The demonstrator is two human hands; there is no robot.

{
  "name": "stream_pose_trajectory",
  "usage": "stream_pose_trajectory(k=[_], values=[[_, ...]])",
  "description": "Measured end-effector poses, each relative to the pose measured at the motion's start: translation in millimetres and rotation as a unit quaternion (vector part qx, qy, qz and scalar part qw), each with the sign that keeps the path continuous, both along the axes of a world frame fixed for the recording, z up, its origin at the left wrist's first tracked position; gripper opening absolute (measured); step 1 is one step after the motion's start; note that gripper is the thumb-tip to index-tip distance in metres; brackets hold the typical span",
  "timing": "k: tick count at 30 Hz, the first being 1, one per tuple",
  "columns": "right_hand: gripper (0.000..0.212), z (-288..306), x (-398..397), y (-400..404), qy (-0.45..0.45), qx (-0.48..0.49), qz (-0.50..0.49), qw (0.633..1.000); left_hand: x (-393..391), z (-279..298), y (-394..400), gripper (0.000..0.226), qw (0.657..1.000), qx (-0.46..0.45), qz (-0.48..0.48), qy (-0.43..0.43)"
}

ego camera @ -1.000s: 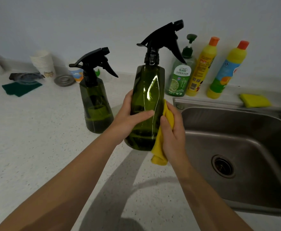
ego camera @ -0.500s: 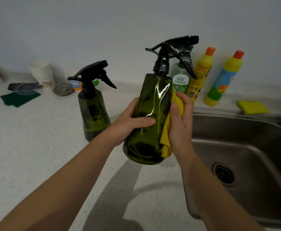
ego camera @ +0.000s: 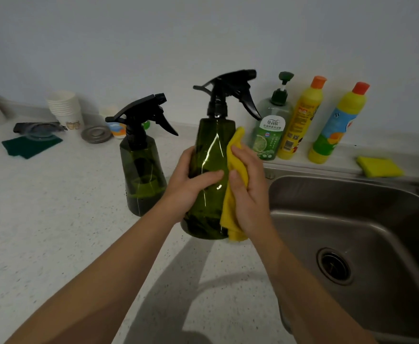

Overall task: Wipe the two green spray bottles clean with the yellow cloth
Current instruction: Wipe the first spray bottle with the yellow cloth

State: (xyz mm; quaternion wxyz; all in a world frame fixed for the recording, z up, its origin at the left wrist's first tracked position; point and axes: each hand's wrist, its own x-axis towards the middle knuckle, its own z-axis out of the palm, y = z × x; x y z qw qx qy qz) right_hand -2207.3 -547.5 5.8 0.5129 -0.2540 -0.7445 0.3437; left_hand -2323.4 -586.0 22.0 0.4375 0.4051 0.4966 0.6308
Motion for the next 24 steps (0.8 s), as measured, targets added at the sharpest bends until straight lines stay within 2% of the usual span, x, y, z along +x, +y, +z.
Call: stream_pose_trajectory(k=[5, 10, 14, 18, 24], values=[[0.034, -25, 3, -21, 0.006, -0.108, 0.0, 0.994, -2, 8, 4, 0.056, 0.998, 0.034, 0.049, 0.013], [0.035, -18, -6, -20, -0.008, -0.053, -0.065, 0.996, 8, 8, 5, 0.059, 0.999, 0.005, 0.033, 0.009], [0.037, -1, 0, -9, 0.013, -0.077, -0.068, 0.995, 7, 6, 0, 0.043, 0.999, -0.038, -0.028, -0.008], [0.028, 9, 6, -7, 0.066, -0.14, -0.027, 0.988, -4, 6, -4, 0.019, 0.998, -0.025, -0.062, 0.023], [0.026, 19, 3, -8, 0.1, -0.197, -0.011, 0.975, -2, 5, -4, 0.043, 0.994, 0.007, -0.105, -0.003]])
